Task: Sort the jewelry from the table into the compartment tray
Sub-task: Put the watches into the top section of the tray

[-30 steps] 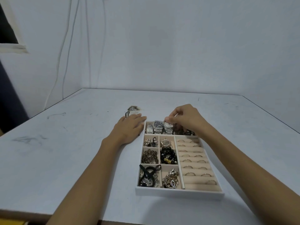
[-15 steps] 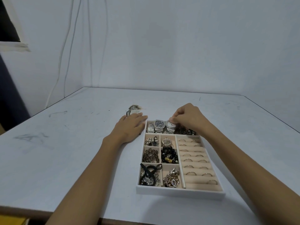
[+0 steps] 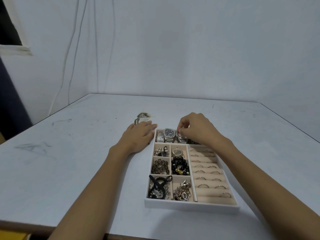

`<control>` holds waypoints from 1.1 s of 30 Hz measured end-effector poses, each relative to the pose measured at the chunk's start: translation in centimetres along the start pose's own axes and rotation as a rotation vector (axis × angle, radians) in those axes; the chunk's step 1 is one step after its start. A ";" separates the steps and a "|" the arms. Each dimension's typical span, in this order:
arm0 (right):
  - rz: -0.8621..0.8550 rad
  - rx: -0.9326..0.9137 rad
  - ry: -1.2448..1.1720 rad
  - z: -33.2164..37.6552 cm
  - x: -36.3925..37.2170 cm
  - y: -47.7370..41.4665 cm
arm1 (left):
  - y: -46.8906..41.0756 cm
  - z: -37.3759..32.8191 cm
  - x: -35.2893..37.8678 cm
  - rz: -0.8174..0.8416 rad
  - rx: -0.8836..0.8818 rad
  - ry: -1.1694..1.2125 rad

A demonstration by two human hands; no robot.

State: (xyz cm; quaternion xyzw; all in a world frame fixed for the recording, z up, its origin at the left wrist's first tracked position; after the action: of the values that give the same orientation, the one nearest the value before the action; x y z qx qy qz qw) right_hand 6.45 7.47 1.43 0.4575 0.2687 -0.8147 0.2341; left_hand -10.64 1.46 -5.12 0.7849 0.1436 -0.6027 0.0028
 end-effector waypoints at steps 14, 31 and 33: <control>-0.203 0.113 -0.458 -2.2 -2.0 3.8 | 2.2 -0.9 -2.0 -0.123 -0.193 0.651; -0.149 0.395 -1.191 -5.1 1.3 11.1 | 10.0 -7.7 -2.1 -0.216 -0.352 1.231; -0.147 0.398 -1.198 -5.3 1.3 10.6 | 9.6 -7.5 -2.1 -0.221 -0.357 1.245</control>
State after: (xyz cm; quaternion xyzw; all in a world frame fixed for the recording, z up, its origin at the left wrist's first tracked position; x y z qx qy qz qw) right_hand 15.80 2.83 -4.37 -0.0624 -0.0348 -0.9776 0.1979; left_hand -1.87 -6.89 -2.71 0.9551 0.2961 0.0007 -0.0127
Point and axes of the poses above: each hand's wrist, its own y-axis away from the middle knuckle, its own x-axis out of the palm, z = x × y, the point moved 7 cm from there along -y, towards the middle knuckle, and after that the axes turned 2 degrees about -y, right-handed, at the moved point
